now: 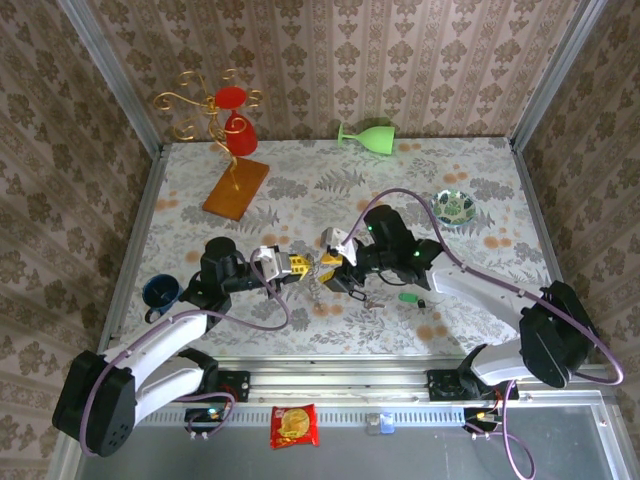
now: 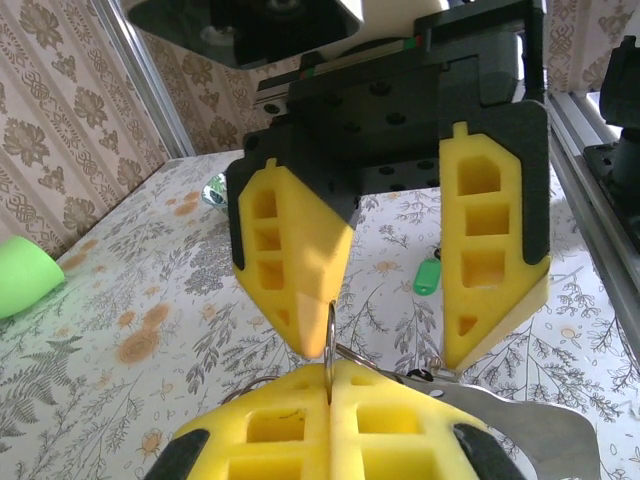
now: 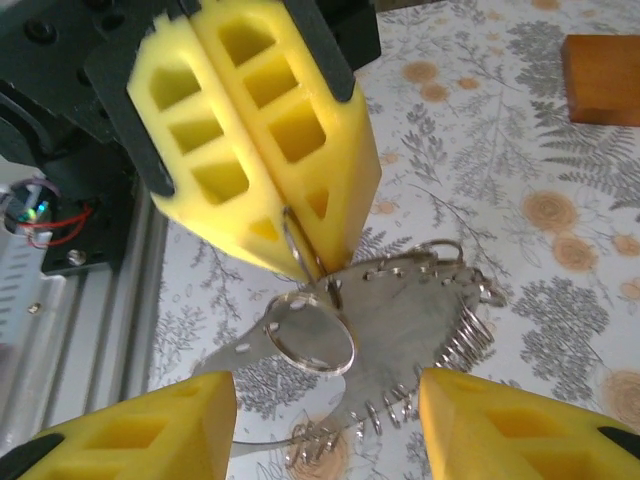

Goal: Put the keys on the keyring

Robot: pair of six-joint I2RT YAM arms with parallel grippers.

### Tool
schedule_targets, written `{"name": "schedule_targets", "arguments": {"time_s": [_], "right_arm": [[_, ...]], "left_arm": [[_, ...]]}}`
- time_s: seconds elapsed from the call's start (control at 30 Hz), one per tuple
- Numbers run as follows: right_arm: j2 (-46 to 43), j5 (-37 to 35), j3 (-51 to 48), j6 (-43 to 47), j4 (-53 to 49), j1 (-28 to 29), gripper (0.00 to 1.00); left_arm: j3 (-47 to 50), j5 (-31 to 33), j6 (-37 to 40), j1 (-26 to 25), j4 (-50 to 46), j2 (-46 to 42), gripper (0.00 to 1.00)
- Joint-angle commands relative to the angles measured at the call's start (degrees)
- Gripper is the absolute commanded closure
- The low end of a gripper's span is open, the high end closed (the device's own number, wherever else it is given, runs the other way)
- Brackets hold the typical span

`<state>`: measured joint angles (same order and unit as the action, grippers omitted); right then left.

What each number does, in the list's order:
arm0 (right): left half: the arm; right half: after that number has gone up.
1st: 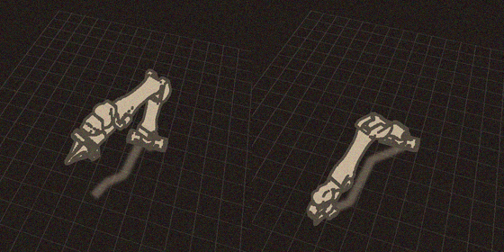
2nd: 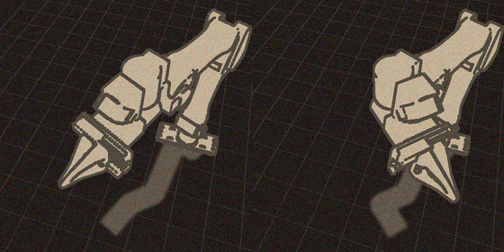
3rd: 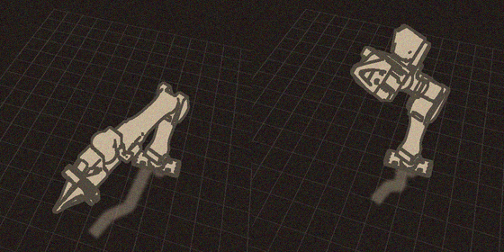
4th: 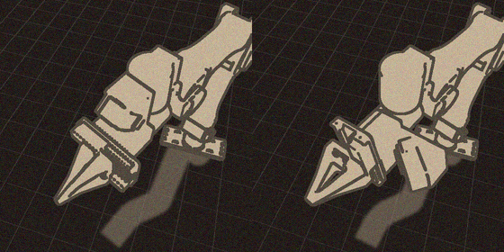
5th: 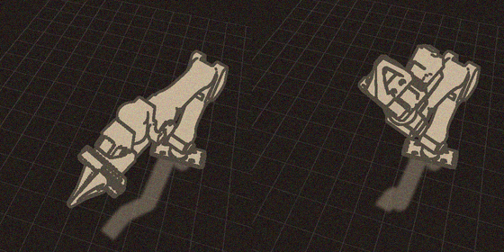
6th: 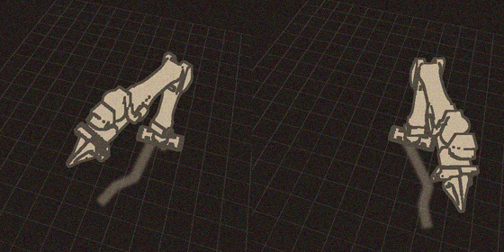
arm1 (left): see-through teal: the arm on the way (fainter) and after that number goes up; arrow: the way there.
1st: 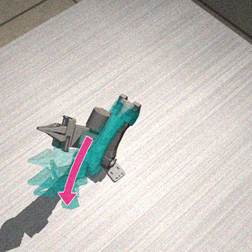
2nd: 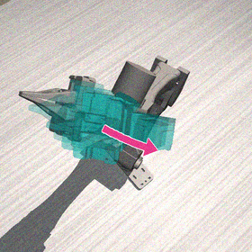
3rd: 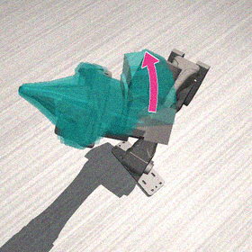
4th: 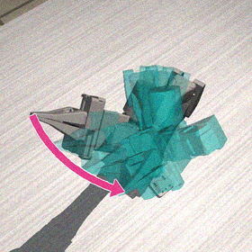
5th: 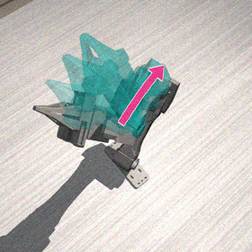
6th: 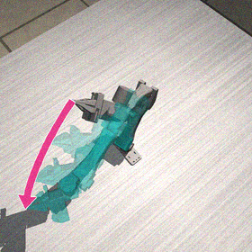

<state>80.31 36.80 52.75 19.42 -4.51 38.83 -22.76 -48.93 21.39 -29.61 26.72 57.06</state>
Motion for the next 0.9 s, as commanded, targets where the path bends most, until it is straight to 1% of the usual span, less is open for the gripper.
{"name": "schedule_targets", "arguments": {"time_s": [0.0,0.17,0.37,0.5,0.53,0.73,0.87], "right_arm": [[2.2,6.5,2.9,-0.3,-1.0,-0.2,0.47],[2.3,10.8,3.6,1.8,-2.3,-0.2,0.49],[0.3,11.5,3.7,4.6,-7.4,-0.2,0.58],[-0.2,11.5,3.5,4.8,-7.4,0.1,0.57],[-1.8,11.5,3.6,5.2,-7.7,0.4,0.57],[-3.0,10.0,4.8,8.5,-11.5,3.0,0.53],[-6.0,7.4,3.4,10.5,-12.2,3.0,0.53]], "left_arm": [[0.2,-2.1,-0.7,-0.2,3.2,0.2,1.00],[0.2,-1.4,-0.6,-0.2,3.4,0.1,1.00],[0.0,0.4,0.2,-0.3,3.0,0.2,1.00],[-0.3,0.9,0.5,-0.3,2.5,0.7,1.00],[-0.3,1.0,0.4,-0.3,2.5,0.6,1.00],[-0.7,1.2,-0.1,-0.5,2.5,0.9,1.00],[-0.8,1.3,-0.3,-0.4,2.3,0.9,1.00]]}}
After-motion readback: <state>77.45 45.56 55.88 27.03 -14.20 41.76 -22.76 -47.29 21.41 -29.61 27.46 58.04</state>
